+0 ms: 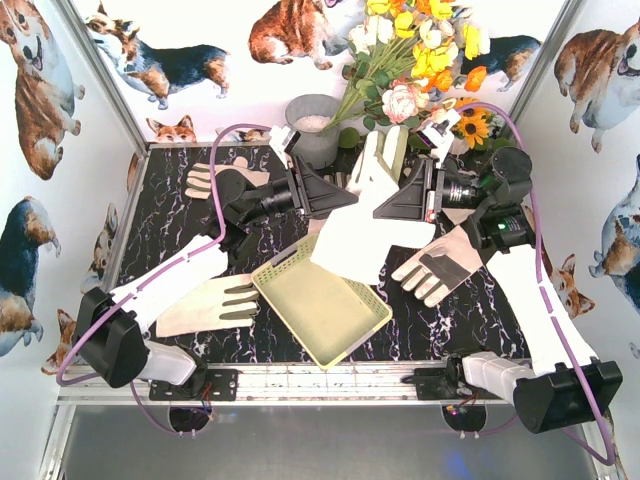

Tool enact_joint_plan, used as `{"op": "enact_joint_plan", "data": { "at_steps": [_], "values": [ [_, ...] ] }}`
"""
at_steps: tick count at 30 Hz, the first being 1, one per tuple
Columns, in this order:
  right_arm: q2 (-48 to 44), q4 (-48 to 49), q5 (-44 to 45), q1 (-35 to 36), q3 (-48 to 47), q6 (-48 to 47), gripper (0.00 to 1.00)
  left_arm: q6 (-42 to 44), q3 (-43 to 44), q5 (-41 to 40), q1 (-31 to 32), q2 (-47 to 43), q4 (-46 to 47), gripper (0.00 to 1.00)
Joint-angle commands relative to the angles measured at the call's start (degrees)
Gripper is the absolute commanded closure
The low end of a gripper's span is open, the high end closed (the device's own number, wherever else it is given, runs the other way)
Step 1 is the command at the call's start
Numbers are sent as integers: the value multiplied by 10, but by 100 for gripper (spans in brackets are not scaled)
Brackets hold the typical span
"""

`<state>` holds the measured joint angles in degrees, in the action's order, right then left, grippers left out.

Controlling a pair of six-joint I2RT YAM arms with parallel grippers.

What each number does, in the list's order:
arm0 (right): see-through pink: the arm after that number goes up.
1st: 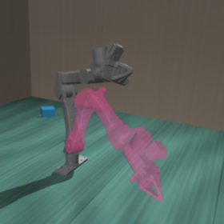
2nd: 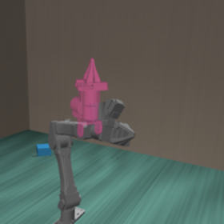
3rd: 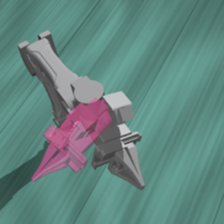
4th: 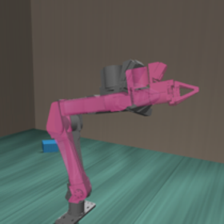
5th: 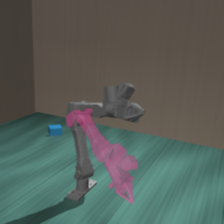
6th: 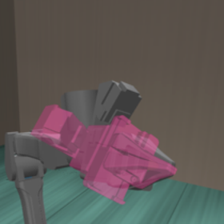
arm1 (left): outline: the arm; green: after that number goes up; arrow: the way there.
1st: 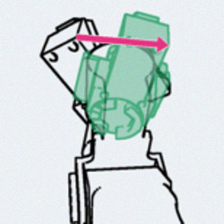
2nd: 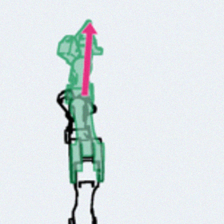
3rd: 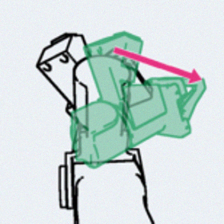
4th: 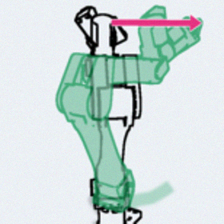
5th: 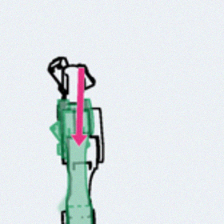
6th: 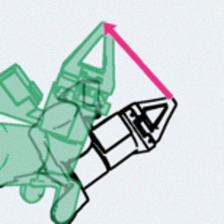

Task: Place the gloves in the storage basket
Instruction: Pick up the glove from the center of the board, then pair the glove with the glove.

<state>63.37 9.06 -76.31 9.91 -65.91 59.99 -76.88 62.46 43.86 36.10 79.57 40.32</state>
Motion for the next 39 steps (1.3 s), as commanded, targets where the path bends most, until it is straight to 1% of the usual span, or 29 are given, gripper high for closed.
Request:
{"op": "enact_joint_plan", "data": {
  "at_steps": [1,3,4,7,13,14,17,20,21,22,23,25,28,33,39],
  "values": [
    [-6,-53,8,2,-25,-56,100,30,18,-28,2,-20,-7,41],
    [-5,-56,12,2,-27,-58,100,31,23,-21,2,-15,-13,48],
    [-4,-55,14,2,-26,-58,100,31,27,-15,2,-12,-15,54],
    [-4,-55,16,2,-29,-58,100,34,35,-1,3,-7,-20,61],
    [-3,-53,31,2,-29,-57,100,29,44,34,11,5,-23,65],
    [-3,-51,34,2,-28,-55,100,31,44,33,12,5,-26,67],
    [-7,-48,46,2,-23,-55,100,49,40,17,12,-4,-46,81],
    [-14,-49,67,2,-14,-52,88,108,52,-18,13,-18,-126,95],
    [-17,-49,75,2,-9,-49,80,130,55,-38,12,-25,-154,100],
    [-18,-47,82,2,-3,-43,77,146,55,-59,12,-34,-172,100],
    [-20,-42,87,2,3,-36,69,158,52,-78,12,-42,-183,100],
    [-21,-19,92,2,17,-12,59,171,47,-112,13,-56,-194,100],
    [-23,13,96,2,36,13,51,176,44,-144,12,-67,-198,100],
    [-32,52,100,2,68,43,45,171,48,-164,11,-75,-188,100],
    [-44,67,109,2,99,51,45,171,52,-164,8,-81,-195,100]
  ]
}}
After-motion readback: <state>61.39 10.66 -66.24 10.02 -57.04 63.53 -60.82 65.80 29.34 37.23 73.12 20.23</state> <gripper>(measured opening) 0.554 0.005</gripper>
